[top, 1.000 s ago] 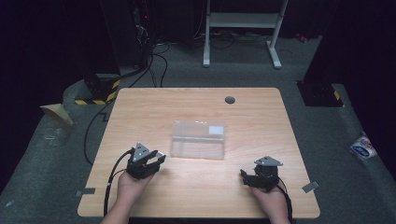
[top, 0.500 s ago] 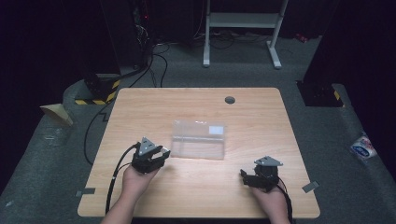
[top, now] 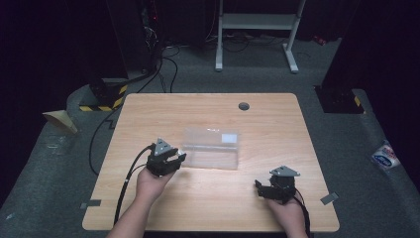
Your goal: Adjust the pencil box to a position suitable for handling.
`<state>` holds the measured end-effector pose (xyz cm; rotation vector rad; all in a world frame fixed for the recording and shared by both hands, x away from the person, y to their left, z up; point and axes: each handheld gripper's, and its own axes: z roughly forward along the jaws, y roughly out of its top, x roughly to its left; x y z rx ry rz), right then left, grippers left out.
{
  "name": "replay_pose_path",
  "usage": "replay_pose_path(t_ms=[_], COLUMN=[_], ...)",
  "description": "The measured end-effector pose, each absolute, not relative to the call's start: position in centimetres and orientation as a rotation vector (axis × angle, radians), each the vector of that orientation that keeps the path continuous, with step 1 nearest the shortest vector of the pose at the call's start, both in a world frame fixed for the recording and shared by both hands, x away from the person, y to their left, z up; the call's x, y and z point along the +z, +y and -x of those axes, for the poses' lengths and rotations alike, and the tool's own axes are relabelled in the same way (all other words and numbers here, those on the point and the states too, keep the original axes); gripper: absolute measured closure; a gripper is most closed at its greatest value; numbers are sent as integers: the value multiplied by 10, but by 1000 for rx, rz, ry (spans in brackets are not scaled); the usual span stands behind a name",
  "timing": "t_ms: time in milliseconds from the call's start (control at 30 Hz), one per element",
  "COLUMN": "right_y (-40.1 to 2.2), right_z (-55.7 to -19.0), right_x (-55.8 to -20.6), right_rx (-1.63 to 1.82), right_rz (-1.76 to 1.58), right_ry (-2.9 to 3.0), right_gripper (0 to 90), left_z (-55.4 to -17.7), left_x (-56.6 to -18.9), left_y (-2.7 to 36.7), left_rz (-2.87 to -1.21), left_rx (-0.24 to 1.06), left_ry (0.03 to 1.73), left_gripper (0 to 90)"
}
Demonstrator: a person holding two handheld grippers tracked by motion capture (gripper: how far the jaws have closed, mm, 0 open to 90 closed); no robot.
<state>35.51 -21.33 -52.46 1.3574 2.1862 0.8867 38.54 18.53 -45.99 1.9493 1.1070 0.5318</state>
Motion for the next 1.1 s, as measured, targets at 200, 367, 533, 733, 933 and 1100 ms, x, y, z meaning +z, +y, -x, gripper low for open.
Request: replay_pose_path(t_ms=[200,367,533,733,933,1100], right_y=[-213,-213,-213,-213,-213,-213], right_z=[-355,-355,-355,-355,-356,-356], right_x=[-525,-525,-525,-525,-525,-525], right_rx=[887,887,888,887,888,888], right_rz=[-1356,-1358,-1358,-1356,-1358,-1358], right_ry=[2187,2188,2188,2188,2187,2188], right_gripper=[136,136,136,136,137,137], left_z=[-392,-399,-405,-401,-401,-405], left_x=[-463,-468,-473,-474,-470,-471], left_y=[181,175,172,170,171,170], left_rz=[-1964,-1980,-1976,-1984,-1982,-1984], left_rx=[529,514,498,507,510,509], left_ry=[1115,1115,1122,1119,1125,1128], left_gripper=[583,583,583,583,584,584])
